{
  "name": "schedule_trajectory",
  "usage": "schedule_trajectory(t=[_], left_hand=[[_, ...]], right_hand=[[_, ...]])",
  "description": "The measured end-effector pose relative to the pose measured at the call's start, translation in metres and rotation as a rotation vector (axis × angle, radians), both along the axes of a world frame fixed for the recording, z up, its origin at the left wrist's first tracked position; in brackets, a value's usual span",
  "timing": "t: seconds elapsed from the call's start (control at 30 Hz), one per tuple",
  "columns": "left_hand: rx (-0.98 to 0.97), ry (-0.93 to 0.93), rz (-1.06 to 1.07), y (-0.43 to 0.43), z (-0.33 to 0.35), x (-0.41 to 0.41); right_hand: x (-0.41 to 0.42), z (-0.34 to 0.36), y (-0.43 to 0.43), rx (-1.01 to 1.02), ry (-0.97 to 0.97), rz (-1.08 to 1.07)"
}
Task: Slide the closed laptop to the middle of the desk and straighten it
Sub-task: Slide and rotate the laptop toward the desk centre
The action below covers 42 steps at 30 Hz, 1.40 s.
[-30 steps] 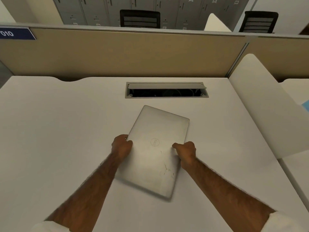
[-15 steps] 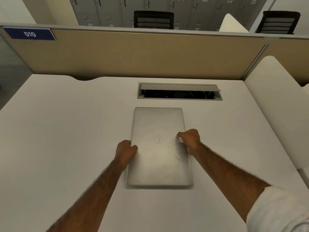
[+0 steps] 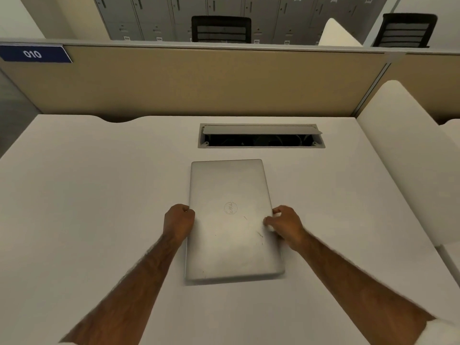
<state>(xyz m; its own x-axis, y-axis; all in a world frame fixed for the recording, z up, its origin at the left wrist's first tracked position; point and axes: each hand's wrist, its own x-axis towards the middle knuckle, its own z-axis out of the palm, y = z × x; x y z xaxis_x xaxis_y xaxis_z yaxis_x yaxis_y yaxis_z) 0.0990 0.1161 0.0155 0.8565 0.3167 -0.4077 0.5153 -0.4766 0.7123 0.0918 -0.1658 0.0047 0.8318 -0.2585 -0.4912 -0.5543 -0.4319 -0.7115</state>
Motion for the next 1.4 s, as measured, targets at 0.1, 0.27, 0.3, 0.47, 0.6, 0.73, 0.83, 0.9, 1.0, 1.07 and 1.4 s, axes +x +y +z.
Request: schedule_trajectory(t=[0.1, 0.27, 0.3, 0.47, 0.6, 0.73, 0.83, 0.9, 1.0, 1.07, 1.4], left_hand=[[0.028, 0.046, 0.018, -0.002, -0.002, 0.011], [0.094, 0.088, -0.001, -0.001, -0.013, 0.012], [0.092, 0.096, 0.002, 0.0, -0.013, 0.013], [0.117, 0.119, 0.02, 0.001, -0.014, 0.017], [0.118, 0.131, 0.023, -0.002, -0.015, 0.015], [0.028, 0.125, 0.066, -0.012, -0.013, 0.004], [-0.009, 0.127, 0.107, -0.022, -0.018, -0.011], [-0.06, 0.133, 0.149, -0.026, -0.024, -0.021], [-0.079, 0.149, 0.159, -0.025, -0.027, -0.028], [-0.065, 0.179, 0.119, -0.019, -0.025, -0.027], [0.253, -0.005, -0.087, 0.029, -0.017, 0.039]], right_hand=[[-0.029, -0.006, 0.004, -0.133, -0.004, 0.026], [-0.013, -0.002, 0.016, -0.001, -0.007, -0.104], [-0.006, 0.0, 0.016, 0.046, -0.004, -0.137], [0.014, -0.001, 0.017, 0.069, 0.083, -0.179], [0.028, -0.005, 0.012, 0.019, 0.129, -0.162], [0.047, 0.001, 0.005, 0.028, 0.117, -0.147], [0.06, 0.008, 0.003, 0.002, 0.112, -0.092], [0.07, 0.013, 0.003, -0.029, 0.097, -0.044], [0.08, 0.017, 0.005, -0.069, 0.08, 0.034], [0.079, 0.018, 0.004, -0.076, 0.081, 0.087], [-0.012, 0.011, -0.042, -0.235, -0.079, -0.096]])
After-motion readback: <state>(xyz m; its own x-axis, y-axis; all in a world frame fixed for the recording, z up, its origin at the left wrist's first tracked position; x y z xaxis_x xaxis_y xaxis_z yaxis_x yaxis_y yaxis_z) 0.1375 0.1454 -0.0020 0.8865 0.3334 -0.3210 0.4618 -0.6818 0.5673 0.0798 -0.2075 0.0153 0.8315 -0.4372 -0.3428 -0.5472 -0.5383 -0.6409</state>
